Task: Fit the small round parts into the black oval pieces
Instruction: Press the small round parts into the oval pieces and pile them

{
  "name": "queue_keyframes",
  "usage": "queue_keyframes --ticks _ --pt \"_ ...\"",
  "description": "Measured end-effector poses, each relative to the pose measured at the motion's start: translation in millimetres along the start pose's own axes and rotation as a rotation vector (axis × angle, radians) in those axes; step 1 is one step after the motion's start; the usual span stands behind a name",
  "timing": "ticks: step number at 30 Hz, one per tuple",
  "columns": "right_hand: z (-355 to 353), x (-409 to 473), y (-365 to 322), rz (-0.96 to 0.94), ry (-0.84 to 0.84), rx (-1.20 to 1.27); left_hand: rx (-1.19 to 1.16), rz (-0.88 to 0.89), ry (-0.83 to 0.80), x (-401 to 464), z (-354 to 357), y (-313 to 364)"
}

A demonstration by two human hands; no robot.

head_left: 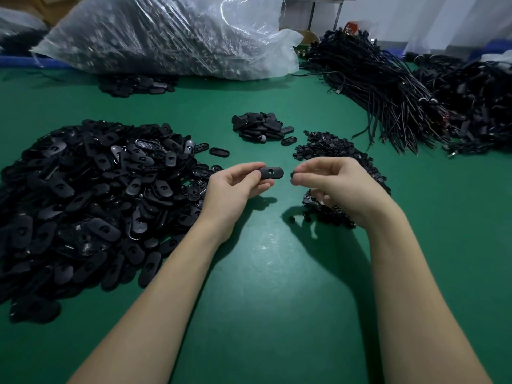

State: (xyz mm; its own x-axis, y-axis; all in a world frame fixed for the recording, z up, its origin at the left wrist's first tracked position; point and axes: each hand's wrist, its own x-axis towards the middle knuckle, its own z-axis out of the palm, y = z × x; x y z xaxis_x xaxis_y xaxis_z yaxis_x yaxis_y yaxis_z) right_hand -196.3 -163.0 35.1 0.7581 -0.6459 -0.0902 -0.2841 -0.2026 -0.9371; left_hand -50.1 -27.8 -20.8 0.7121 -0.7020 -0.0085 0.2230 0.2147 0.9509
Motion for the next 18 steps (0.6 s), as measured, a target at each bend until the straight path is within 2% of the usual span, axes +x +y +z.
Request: queue_keyframes --ticks 4,11,15,18 --pt "10.5 3.7 -1.1 0.084 0.022 0.167 0.019 0.043 -0.028 -1.6 0.5 0.6" --pt "18.8 5.3 0.8 0.087 -0.026 0.195 0.019 0.035 -0.039 -2.9 -1.2 2.3" --pt "22.0 5.5 -0.3 0.086 -0.041 0.184 0.182 0.073 -0.048 -2.0 -2.2 1.0" --pt "24.1 5.9 -1.8 0.089 -0.054 0.214 0.166 0.075 -0.062 -2.1 -3.2 1.4"
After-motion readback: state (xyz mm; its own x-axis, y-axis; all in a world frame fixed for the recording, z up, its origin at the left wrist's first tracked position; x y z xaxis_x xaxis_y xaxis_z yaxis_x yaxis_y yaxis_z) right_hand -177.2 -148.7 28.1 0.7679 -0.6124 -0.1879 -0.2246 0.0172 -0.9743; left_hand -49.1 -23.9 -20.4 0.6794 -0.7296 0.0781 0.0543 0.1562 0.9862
